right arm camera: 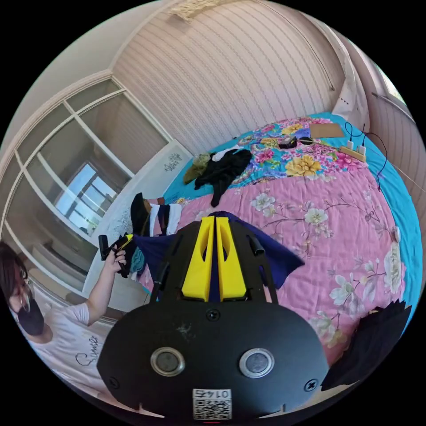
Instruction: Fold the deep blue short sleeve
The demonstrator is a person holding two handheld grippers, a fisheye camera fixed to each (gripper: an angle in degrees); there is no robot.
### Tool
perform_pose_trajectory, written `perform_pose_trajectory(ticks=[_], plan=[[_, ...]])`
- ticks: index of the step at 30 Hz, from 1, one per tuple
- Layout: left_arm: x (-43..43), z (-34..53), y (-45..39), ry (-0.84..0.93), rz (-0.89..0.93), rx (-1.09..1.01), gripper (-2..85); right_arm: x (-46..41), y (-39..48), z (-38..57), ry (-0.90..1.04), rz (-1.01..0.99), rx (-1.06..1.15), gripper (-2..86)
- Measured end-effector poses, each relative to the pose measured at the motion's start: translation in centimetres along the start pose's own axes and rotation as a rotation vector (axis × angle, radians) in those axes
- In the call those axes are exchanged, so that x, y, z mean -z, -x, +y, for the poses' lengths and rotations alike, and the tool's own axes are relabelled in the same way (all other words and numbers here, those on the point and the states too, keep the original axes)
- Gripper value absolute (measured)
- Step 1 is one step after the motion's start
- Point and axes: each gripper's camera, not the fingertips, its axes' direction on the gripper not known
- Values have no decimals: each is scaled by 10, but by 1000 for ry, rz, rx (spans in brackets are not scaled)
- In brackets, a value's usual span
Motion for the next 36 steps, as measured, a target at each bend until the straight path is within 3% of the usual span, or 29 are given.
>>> perform_pose_trajectory(ticks=[3, 6, 12, 19, 23, 25, 28, 31, 36], plan=[[-40, -24, 50, 21, -45, 205, 28, -61, -24, -32, 75, 153, -142, 63], [-52, -13, 79, 3, -28, 278, 50, -99, -35, -21, 95, 184, -184, 69], [-48, 89, 84, 274, -217, 134, 64, -152, -50, 105, 363, 153, -158, 82], [-60, 190, 50, 484, -253, 95, 105, -166, -22, 263, 597, 205, -287, 113], [-109, 210, 50, 664, -268, 68, 65, -175, -20, 289, 547, 90, -419, 70], [-114, 208, 46, 673, -357, 7, 23, -172, -18, 290, 518, 131, -429, 40], [-108, 207, 47, 672, -312, 31, -3, -158, -9, 291, 506, 141, -390, 19], [-86, 208, 33, 641, -295, -4, -8, -131, -3, 297, 471, 51, -380, 11], [4, 197, -21, 379, -50, -71, -10, -32, 33, 290, 222, -153, -237, 5]])
